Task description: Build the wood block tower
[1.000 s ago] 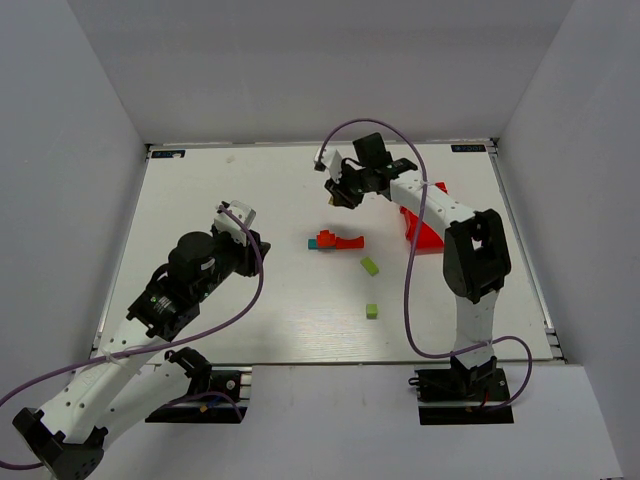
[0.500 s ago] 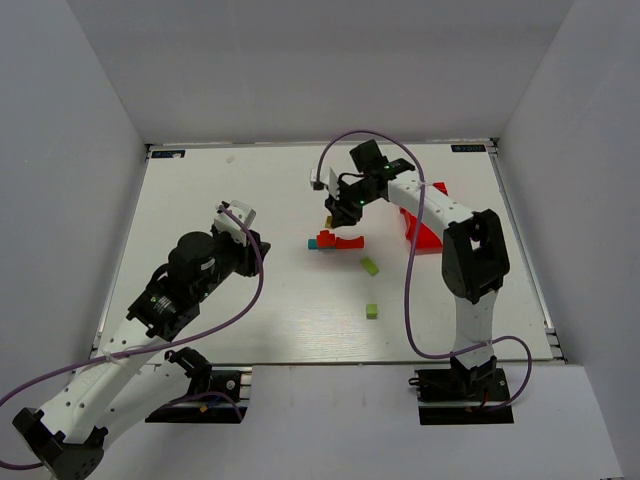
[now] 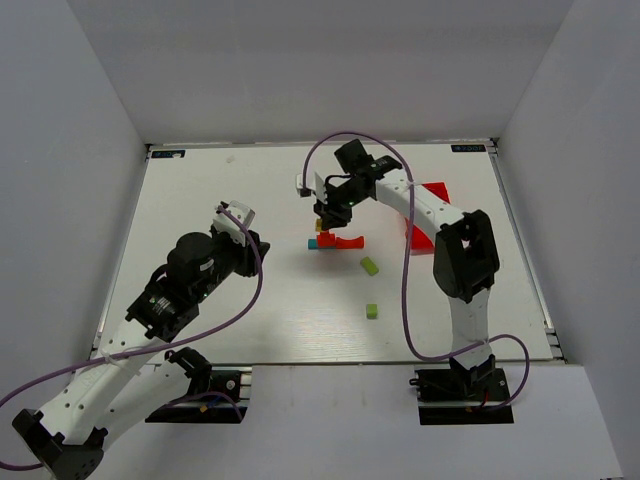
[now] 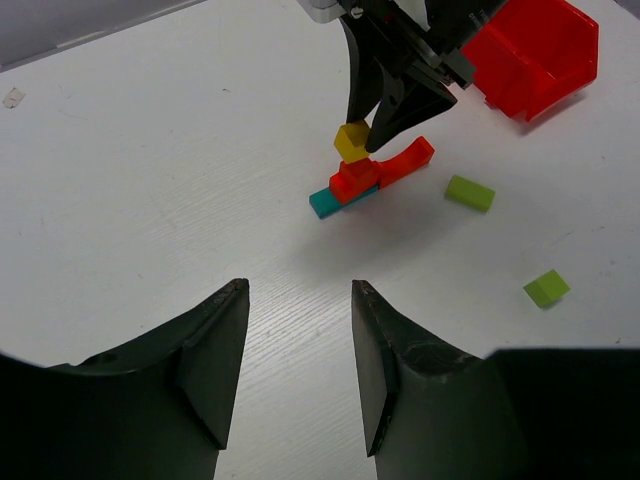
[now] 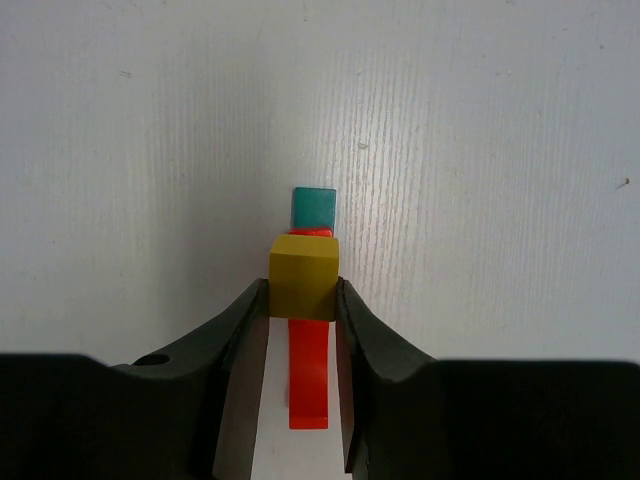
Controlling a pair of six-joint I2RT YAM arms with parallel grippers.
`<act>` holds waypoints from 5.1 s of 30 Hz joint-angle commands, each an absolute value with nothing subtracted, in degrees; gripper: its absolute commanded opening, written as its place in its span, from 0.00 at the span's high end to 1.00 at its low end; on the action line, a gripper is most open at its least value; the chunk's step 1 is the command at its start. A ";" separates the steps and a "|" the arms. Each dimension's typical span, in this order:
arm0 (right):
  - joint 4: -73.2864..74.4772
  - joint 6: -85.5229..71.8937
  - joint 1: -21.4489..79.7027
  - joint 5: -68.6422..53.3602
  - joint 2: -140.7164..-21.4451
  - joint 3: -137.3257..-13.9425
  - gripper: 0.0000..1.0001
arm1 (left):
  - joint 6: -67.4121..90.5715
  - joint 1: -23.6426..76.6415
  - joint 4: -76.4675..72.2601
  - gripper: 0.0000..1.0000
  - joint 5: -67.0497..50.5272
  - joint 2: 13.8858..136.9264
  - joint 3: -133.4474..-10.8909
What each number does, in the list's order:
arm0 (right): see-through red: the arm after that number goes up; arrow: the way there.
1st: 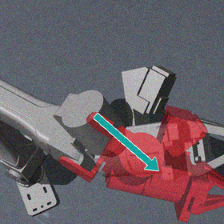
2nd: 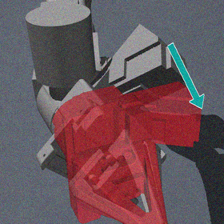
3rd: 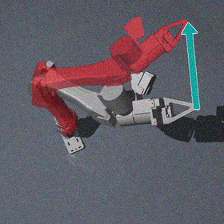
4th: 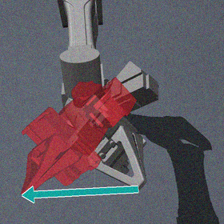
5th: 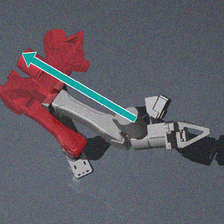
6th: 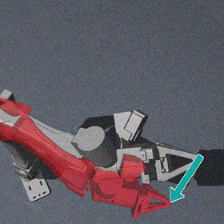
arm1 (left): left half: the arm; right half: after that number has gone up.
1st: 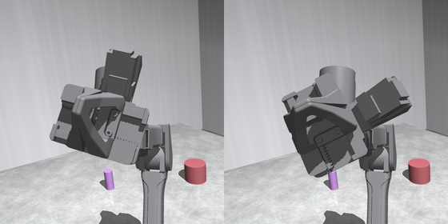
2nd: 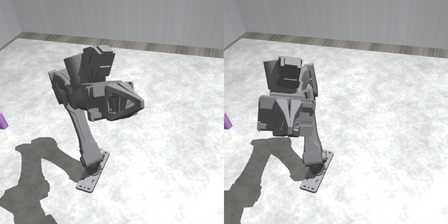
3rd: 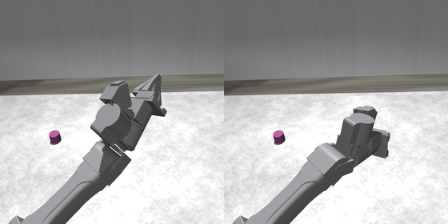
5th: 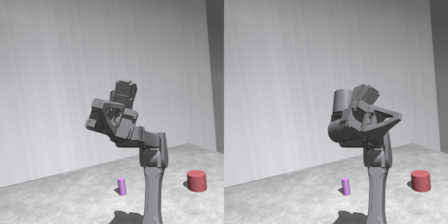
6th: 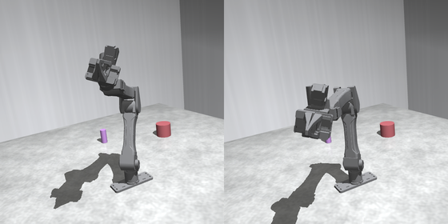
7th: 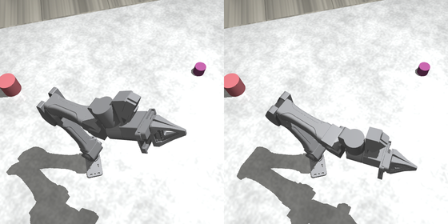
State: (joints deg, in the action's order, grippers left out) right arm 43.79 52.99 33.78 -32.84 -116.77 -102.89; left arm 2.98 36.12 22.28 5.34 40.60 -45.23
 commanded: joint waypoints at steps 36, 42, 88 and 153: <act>47.64 58.45 35.51 -27.25 -119.80 -106.61 0.82 | 3.08 35.86 22.50 0.44 5.62 39.81 -45.00; 47.90 58.89 35.68 -27.07 -120.23 -106.35 0.80 | 3.08 35.86 22.50 0.44 5.62 39.81 -45.00; 47.55 58.89 35.60 -26.28 -119.71 -105.65 0.27 | 3.08 35.86 22.50 0.44 5.62 39.81 -45.00; 18.36 20.13 31.55 -7.99 -99.67 -59.59 0.92 | 3.08 35.86 22.50 0.53 3.34 39.99 -44.38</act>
State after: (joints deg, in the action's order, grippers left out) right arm 17.91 19.99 32.10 -7.03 -98.85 -57.63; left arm 3.01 36.12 22.46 3.79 41.15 -44.49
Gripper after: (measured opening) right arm 0.269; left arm 0.474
